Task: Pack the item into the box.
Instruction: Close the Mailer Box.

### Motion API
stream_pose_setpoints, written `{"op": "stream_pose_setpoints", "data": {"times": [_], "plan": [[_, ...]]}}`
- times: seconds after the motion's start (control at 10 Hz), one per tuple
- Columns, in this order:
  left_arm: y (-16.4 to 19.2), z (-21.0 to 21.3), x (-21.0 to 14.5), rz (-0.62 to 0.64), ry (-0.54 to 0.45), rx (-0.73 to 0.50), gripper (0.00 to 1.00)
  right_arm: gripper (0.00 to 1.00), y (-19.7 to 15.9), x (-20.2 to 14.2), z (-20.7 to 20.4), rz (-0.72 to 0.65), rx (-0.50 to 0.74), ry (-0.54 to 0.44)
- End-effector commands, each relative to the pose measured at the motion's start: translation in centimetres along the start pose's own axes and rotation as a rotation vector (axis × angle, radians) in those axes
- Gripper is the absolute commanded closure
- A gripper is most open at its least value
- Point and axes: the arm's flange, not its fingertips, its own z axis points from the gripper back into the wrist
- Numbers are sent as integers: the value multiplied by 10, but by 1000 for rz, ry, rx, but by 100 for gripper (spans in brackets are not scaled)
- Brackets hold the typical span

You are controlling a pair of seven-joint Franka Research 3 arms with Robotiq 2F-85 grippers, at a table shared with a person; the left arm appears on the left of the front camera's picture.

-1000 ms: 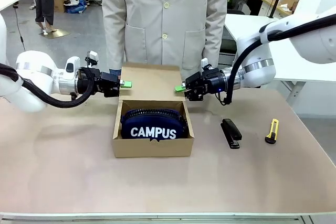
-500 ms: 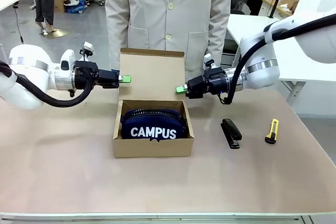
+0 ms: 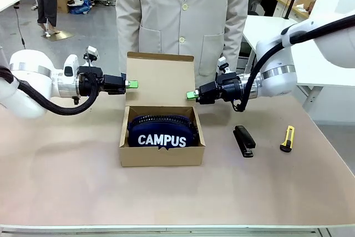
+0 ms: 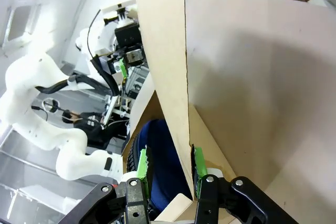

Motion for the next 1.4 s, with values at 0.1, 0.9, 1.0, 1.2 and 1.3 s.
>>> {"op": "stream_pose_setpoints", "data": {"times": [0.1,0.9,1.0,1.2,1.3], "plan": [[-10,-4,-3,-184,-1,-34,55,59,6,11,1,307,25,-43],[-61,-3,-11,-625,-141,-23,55,59,50,-36,5,830,136,-71],[-41,-2,3,-573,-135,-28,55,59,53,-38,3,805,56,-104],[-41,-2,3,-573,-135,-28,55,59,35,-19,2,762,138,-61],[-41,-2,3,-573,-135,-28,55,59,35,-19,2,762,138,-61]]}}
